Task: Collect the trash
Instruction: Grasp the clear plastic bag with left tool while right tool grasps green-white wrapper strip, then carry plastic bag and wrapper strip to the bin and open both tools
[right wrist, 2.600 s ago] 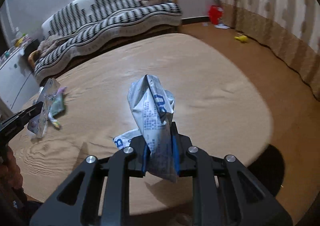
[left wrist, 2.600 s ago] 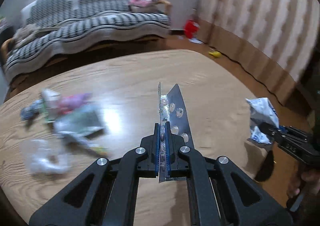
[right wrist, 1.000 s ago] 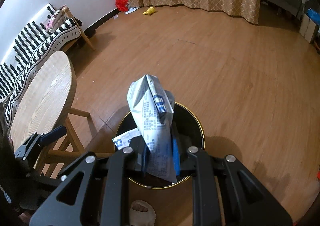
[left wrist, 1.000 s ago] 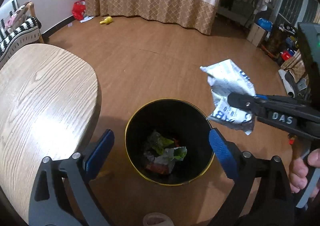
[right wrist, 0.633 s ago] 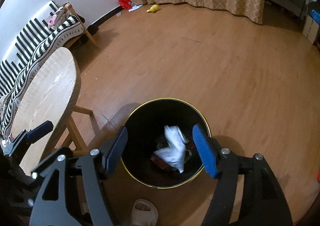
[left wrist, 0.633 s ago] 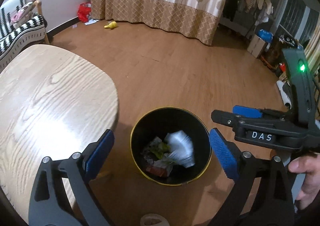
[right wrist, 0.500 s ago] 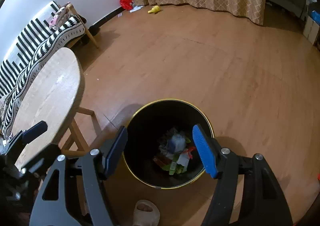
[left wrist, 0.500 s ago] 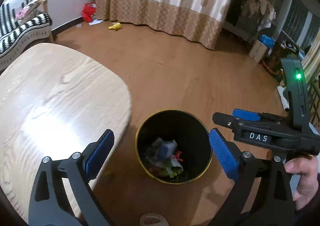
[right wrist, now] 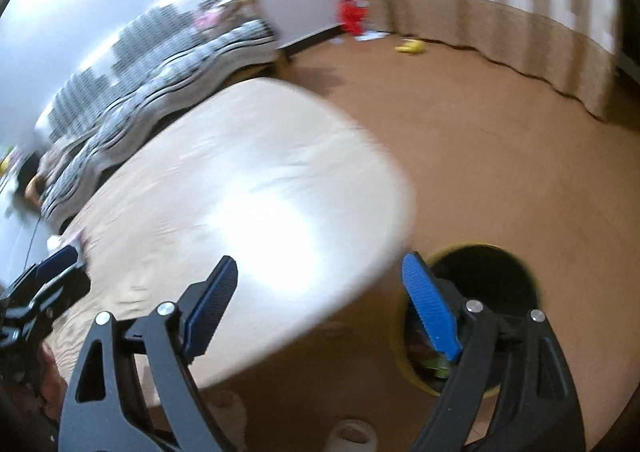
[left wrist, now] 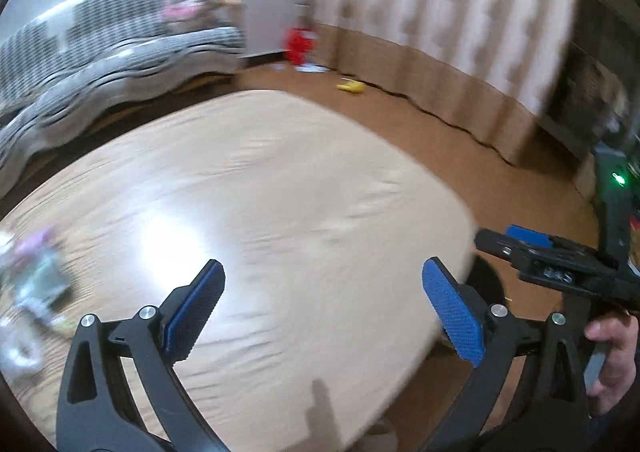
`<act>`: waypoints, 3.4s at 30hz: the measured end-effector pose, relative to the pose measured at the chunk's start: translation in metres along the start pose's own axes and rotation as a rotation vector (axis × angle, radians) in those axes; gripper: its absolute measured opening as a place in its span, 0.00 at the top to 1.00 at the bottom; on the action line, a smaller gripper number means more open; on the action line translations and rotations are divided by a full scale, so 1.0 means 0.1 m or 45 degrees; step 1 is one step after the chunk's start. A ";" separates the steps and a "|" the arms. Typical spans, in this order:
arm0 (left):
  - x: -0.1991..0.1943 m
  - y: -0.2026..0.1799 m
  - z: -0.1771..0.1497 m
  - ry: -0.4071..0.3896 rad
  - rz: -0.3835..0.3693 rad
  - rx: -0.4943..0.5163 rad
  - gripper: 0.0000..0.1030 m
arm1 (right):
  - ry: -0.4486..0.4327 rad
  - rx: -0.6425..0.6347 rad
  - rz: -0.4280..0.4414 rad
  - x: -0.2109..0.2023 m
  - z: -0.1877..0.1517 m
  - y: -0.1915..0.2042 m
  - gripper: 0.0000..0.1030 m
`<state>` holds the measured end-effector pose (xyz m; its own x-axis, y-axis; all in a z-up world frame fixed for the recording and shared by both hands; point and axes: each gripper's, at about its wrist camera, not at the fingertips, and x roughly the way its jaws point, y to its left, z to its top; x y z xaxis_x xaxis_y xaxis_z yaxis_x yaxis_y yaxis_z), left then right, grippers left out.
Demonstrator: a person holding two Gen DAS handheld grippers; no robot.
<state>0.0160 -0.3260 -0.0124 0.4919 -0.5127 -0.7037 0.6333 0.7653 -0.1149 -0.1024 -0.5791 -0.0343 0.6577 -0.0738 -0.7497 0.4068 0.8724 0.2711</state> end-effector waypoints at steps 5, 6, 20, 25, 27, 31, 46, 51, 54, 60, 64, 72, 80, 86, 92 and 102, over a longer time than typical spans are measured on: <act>-0.45 1.14 -0.19 -0.039 0.198 -0.212 0.07 | 0.044 -0.237 0.130 0.25 0.01 1.17 0.21; -0.52 1.30 -0.23 -0.045 0.216 -0.240 0.07 | 0.050 -0.268 0.145 0.28 0.00 1.33 0.21; -1.01 3.15 -1.06 0.014 0.472 -0.515 0.07 | 0.185 -0.761 0.378 0.91 -0.69 3.74 0.21; -0.78 3.19 -1.08 0.052 0.447 -0.430 0.07 | 0.216 -0.862 0.370 1.16 -0.81 4.01 0.21; -0.66 3.16 -1.09 0.076 0.437 -0.396 0.07 | 0.234 -0.881 0.356 1.28 -0.84 4.10 0.21; -0.48 3.10 -1.10 0.124 0.453 -0.334 0.07 | 0.251 -0.891 0.339 1.44 -0.86 4.15 0.28; -0.61 3.10 -1.16 0.100 0.398 -0.298 0.73 | 0.244 -0.989 0.398 1.42 -0.95 4.33 0.86; -0.72 3.03 -1.13 0.071 0.418 -0.293 0.74 | 0.215 -0.925 0.432 1.27 -0.85 4.25 0.86; -0.79 3.01 -1.09 0.045 0.423 -0.312 0.74 | 0.185 -0.885 0.433 1.16 -0.75 4.13 0.86; -0.85 2.81 -0.92 0.001 0.395 -0.327 0.74 | 0.149 -0.818 0.391 0.96 -0.59 3.78 0.86; -0.73 2.55 -0.77 0.001 0.360 -0.290 0.74 | 0.123 -0.746 0.335 0.82 -0.46 3.37 0.86; -0.41 1.70 -0.36 -0.011 0.246 -0.178 0.74 | 0.052 -0.544 0.189 0.52 -0.16 2.24 0.86; 0.12 0.56 -0.04 0.012 0.097 -0.041 0.74 | -0.003 -0.348 0.025 0.20 0.01 0.91 0.86; 0.44 -0.29 0.07 0.034 -0.054 0.039 0.74 | -0.032 -0.152 -0.101 -0.10 -0.02 -0.20 0.86; 0.70 -1.11 0.03 0.066 -0.190 0.164 0.74 | -0.043 0.013 -0.210 -0.37 -0.19 -1.12 0.86; 1.16 -2.17 -0.24 0.169 -0.367 0.376 0.74 | -0.017 0.234 -0.296 -0.67 -0.51 -2.21 0.86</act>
<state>-0.0791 -0.5425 -0.0856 0.2012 -0.6198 -0.7586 0.8868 0.4442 -0.1277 -0.2686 -0.7417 -0.0751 0.5408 -0.2689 -0.7970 0.6550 0.7291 0.1985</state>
